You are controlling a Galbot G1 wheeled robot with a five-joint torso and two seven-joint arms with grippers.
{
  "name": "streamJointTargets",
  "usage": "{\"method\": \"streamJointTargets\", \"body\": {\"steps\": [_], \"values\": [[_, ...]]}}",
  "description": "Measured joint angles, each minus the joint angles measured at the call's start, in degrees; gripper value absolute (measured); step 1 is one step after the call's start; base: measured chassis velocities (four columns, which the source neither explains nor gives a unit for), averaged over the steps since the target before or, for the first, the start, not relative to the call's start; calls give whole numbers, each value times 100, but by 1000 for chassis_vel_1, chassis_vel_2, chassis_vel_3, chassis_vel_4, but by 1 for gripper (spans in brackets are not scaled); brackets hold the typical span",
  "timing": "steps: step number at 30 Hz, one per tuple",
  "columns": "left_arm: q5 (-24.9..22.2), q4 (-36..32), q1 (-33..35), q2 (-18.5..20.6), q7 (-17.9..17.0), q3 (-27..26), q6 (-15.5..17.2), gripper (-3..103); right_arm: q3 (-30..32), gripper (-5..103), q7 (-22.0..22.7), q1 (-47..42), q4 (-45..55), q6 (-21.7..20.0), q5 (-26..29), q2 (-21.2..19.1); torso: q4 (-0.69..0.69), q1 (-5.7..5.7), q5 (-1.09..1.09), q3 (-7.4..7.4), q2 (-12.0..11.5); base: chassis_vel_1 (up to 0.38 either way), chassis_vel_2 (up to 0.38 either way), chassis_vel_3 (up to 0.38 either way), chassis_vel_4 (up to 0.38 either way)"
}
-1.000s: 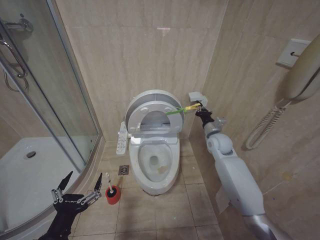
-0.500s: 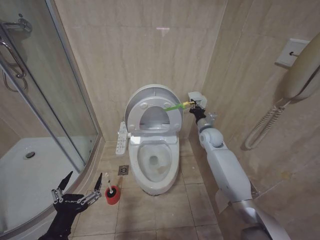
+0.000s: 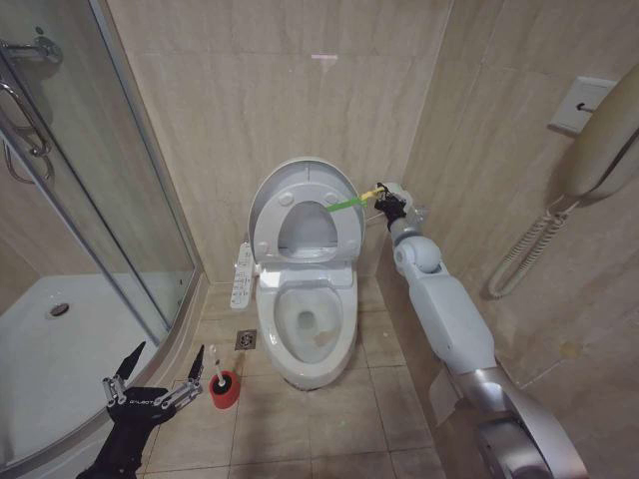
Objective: Open the toilet lid, clean the toilet bowl with a toilet brush, close the toilet lid, and flush.
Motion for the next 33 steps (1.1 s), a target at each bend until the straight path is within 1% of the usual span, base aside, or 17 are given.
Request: {"method": "streamJointTargets", "body": {"steps": [16,33], "values": [[0,0,0,0,0,0,0,100,-299,1,5,690,-820,84,5,79,-1,0,0,0,-1,0,0,0,0],[0,0,0,0,0,0,0,100,-701,1,66,1240,-1401,91,56,220,-1,0,0,0,-1,0,0,0,0]]}}
